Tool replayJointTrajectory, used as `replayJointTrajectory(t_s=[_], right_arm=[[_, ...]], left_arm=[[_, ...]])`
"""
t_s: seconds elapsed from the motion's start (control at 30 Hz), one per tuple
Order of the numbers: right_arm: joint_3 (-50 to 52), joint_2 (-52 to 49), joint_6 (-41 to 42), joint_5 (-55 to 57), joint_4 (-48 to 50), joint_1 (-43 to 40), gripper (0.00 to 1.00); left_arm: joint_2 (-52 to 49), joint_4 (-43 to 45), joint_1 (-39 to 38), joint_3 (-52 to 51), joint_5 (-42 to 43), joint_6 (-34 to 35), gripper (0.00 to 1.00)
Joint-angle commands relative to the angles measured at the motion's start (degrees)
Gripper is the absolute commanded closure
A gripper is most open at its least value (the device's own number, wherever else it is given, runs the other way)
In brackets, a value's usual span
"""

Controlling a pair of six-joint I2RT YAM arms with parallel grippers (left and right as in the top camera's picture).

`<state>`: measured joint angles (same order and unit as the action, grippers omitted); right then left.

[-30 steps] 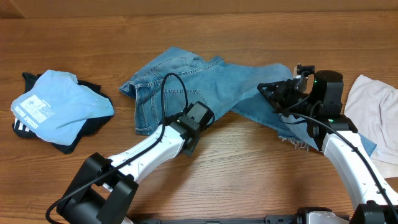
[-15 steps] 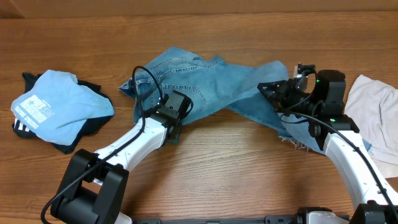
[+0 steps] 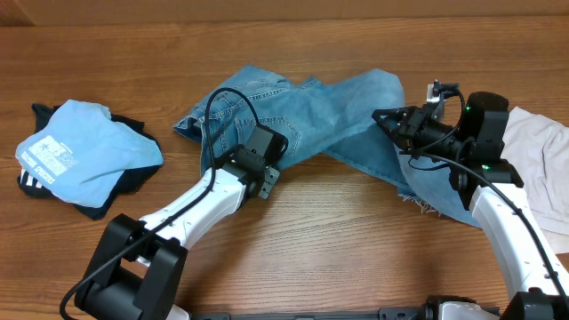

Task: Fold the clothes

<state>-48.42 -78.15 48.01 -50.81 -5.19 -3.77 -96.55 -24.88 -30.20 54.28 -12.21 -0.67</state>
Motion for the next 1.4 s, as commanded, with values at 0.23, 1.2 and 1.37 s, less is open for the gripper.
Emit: replayJointTrajectory(t_s=[0.23, 1.2, 1.37], right_arm=[[-2.45, 0.7, 3.5, -4.63, 3.43, -0.44, 0.96], [8.61, -4.61, -13.7, 35.78, -47.45, -18.99, 0.44], [12.0, -7.06, -10.78, 35.65, -42.64, -18.99, 0.34]], left_arm=[[-2.97, 0.66, -0.26, 2.43, 1.07, -1.53, 0.93], [4.74, -50.27, 14.05, 41.64, -23.37, 7.32, 0.96], [4.74, -50.29, 14.05, 41.64, -23.74, 7.32, 0.96]])
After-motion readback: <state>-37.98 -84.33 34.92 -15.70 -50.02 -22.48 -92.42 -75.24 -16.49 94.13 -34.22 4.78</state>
